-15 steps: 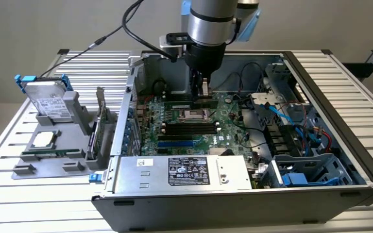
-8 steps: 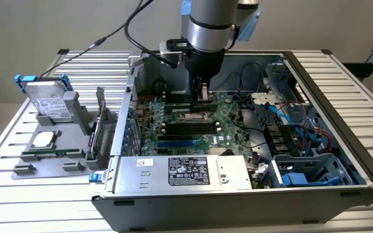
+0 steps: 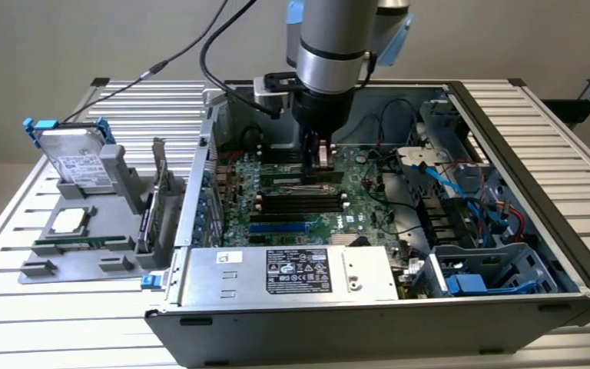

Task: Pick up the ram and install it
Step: 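Insert the ram into the slot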

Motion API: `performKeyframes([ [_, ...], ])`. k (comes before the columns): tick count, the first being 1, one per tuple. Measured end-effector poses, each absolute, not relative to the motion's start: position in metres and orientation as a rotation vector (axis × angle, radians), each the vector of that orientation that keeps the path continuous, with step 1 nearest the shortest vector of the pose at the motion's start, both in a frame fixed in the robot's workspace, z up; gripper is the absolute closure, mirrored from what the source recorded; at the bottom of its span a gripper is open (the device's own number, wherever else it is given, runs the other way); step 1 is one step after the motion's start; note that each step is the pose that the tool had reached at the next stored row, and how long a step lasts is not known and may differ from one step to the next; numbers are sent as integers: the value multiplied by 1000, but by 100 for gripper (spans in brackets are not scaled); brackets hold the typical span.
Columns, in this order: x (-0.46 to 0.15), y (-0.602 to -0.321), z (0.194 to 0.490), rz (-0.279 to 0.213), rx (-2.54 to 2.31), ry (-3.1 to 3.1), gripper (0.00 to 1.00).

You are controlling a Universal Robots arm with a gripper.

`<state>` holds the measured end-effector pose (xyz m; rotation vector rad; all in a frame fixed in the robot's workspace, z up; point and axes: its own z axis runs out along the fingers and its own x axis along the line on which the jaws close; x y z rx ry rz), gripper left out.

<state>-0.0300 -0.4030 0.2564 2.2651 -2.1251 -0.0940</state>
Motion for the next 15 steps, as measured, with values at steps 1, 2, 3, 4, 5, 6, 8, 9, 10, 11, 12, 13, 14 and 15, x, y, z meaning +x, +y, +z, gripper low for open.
performKeyframes([
  [1, -30, -403, 255, -94, 2260, -2131, 86],
  [2, -30, -403, 253, -94, 2255, -2137, 86],
  [3, -30, -403, 251, -94, 2250, -2142, 86],
  [4, -30, -403, 249, -95, 2246, -2146, 86],
  [5, -29, -403, 248, -94, 2243, -2149, 86],
  [6, -29, -403, 246, -93, 2241, -2150, 86],
  [8, -29, -403, 244, -86, 2237, -2147, 86],
  [9, -29, -403, 244, -81, 2235, -2145, 86],
  [10, -29, -403, 243, -77, 2233, -2144, 86],
  [11, -29, -403, 242, -71, 2230, -2142, 86],
  [12, -29, -403, 241, -66, 2227, -2139, 86],
  [13, -29, -403, 240, -61, 2225, -2137, 86],
  [14, -29, -403, 239, -58, 2223, -2136, 86],
  [15, -29, -403, 238, -55, 2222, -2135, 86],
])
